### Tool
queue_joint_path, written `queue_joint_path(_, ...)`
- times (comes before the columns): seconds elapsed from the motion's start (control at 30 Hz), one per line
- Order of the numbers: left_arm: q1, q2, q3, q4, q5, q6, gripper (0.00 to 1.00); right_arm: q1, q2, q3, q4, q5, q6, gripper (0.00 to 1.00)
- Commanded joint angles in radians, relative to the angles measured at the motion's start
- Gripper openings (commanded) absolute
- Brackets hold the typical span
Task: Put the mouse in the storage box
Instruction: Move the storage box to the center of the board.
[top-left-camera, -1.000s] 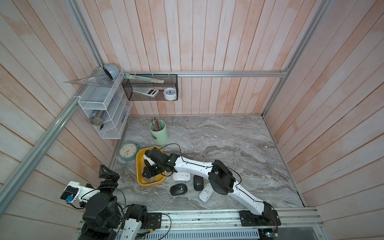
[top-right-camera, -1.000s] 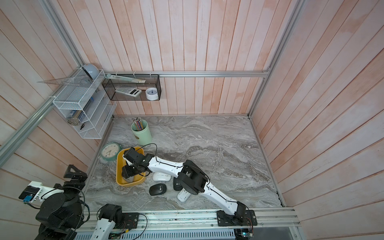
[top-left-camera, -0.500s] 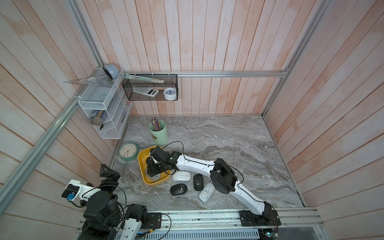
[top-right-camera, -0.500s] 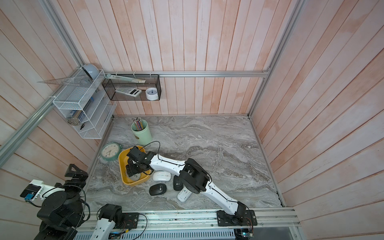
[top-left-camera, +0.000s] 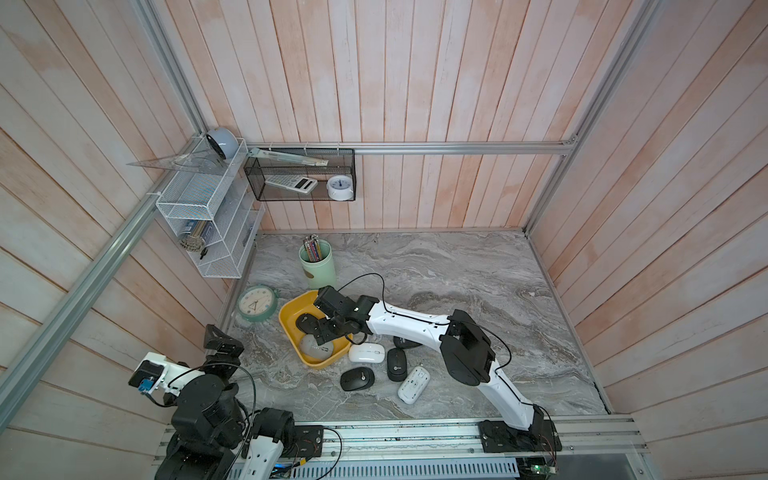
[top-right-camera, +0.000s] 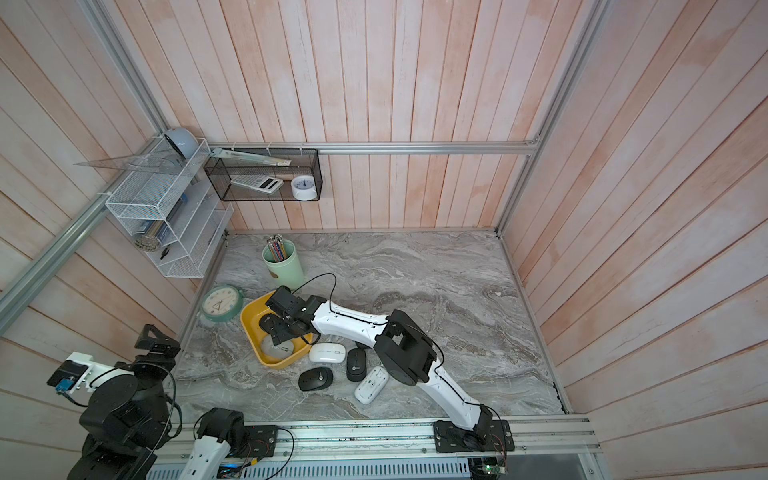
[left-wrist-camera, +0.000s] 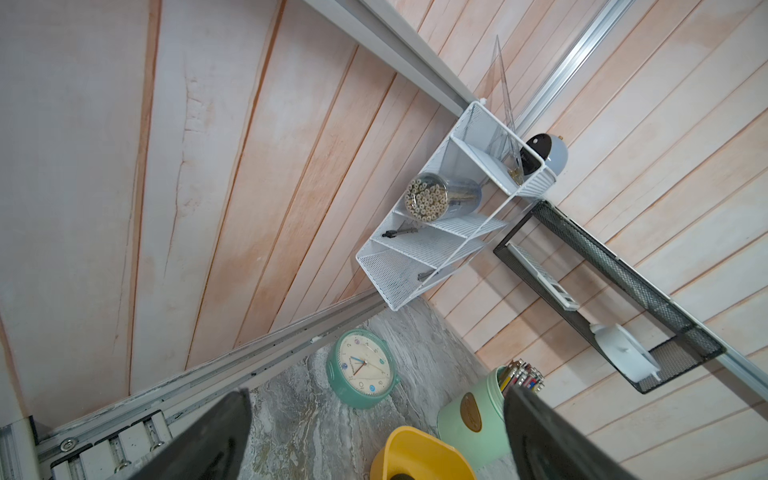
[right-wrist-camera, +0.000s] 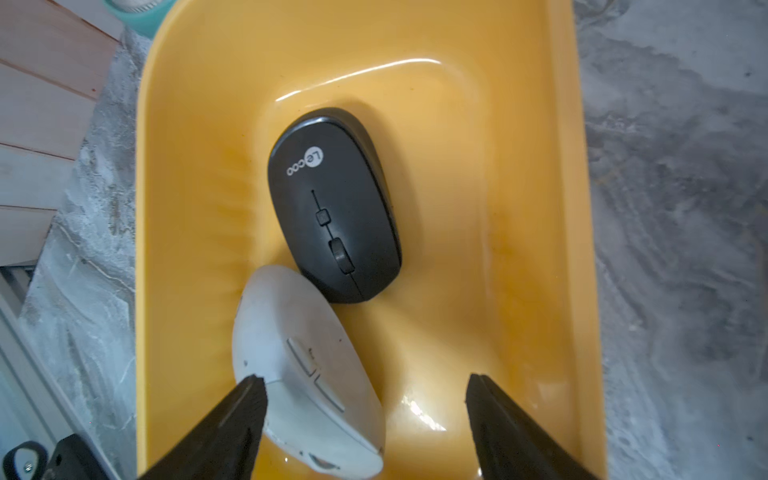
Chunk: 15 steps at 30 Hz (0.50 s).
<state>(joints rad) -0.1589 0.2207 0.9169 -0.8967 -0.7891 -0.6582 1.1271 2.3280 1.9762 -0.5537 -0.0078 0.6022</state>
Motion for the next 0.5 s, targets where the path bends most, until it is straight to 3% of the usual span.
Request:
queue_joint_path(0.0,0.004,0.04,-0.016,0.018,0.057,0.006,1.0,-0.025,-0.025,-0.021,-0.066,0.066,0.0,0.8)
queue_joint_path(0.47,0.003,0.213,-0.039,0.057,0.252,0.026,1.0,-0.189,-0.035,-0.043,-0.103,0.035,-0.085,0.78)
